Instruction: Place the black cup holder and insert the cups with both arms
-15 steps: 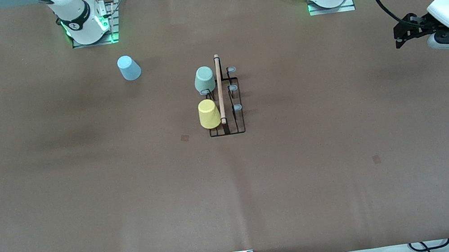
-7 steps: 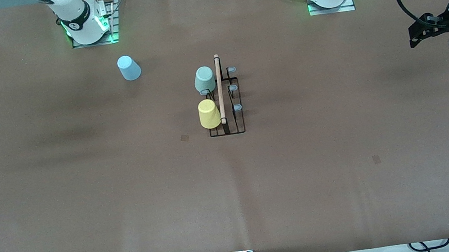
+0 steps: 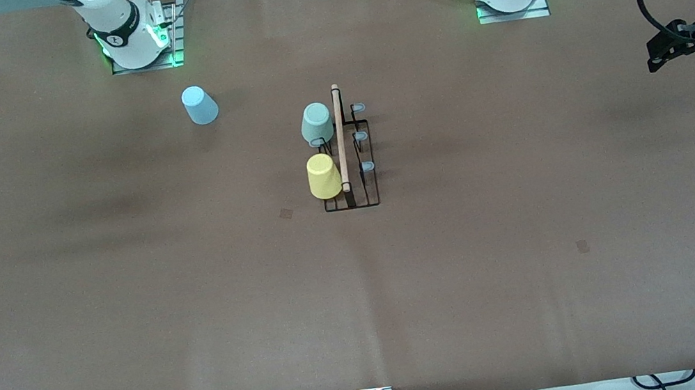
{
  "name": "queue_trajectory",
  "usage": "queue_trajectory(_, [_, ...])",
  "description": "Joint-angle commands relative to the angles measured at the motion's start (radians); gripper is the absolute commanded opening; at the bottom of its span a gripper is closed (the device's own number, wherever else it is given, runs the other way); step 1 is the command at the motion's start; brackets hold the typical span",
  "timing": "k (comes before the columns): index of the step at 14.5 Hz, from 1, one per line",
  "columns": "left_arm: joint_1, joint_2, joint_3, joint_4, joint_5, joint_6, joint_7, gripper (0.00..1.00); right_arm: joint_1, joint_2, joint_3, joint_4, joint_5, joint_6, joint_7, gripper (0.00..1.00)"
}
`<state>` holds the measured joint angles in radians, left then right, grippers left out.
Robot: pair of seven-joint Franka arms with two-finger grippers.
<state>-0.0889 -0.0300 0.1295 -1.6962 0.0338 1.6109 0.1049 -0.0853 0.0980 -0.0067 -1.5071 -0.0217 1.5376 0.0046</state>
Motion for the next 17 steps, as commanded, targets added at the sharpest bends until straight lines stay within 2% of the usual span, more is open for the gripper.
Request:
queue_trajectory(1, [0.001, 0.009, -0.013, 0.02, 0.006, -0.016, -0.01, 1.0, -0.019, -0.004, 0.024, 0.007, -0.011, -0.007, -0.025, 1.0])
queue_trajectory(17, [0.001, 0.01, -0.013, 0.02, 0.006, -0.011, -0.01, 1.0, -0.014, 0.002, 0.044, 0.005, 0.002, 0.013, -0.006, 1.0])
